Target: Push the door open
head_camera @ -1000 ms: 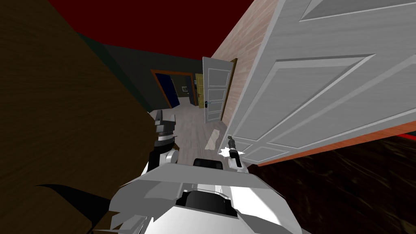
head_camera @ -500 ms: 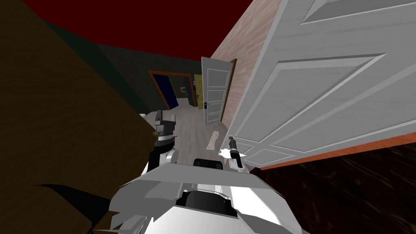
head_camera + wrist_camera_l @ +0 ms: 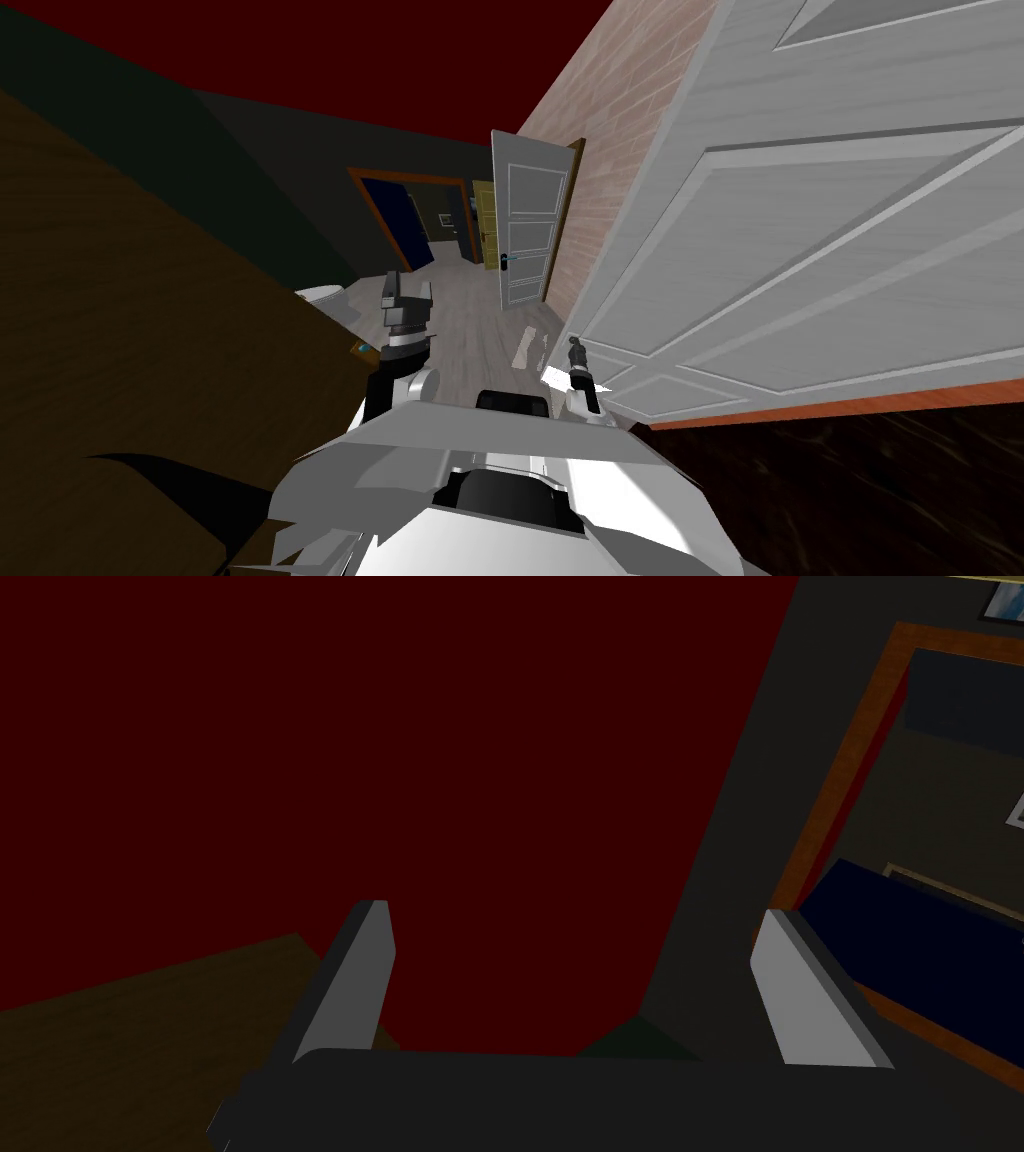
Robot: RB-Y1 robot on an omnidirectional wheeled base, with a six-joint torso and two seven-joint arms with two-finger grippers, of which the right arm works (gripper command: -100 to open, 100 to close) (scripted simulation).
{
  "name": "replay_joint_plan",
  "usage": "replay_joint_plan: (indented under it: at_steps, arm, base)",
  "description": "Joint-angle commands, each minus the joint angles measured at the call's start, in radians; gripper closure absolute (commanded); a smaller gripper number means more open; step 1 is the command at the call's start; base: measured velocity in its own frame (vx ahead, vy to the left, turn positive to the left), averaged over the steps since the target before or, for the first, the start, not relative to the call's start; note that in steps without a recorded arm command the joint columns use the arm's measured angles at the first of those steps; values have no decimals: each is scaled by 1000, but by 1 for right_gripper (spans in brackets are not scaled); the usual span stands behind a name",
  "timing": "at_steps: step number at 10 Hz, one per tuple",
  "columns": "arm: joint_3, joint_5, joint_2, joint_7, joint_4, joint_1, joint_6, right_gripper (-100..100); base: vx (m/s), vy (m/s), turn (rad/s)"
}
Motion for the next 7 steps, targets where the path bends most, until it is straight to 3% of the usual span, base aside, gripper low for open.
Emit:
replay_joint_plan:
  at_steps: [1, 5, 6, 7]
  arm:
    - [-22, -11, -4, 7, -17, 5, 4, 100]
    - [-57, -28, -2, 19, -11, 3, 2, 100]
    - [-52, -25, -1, 17, 1, 4, 0, 100]
    - [-70, -35, -7, 22, 2, 2, -3, 100]
  base:
    - [191, 71, -76]
    - [188, 52, -52]
    - [94, 14, -24]
    - [136, 0, -45]
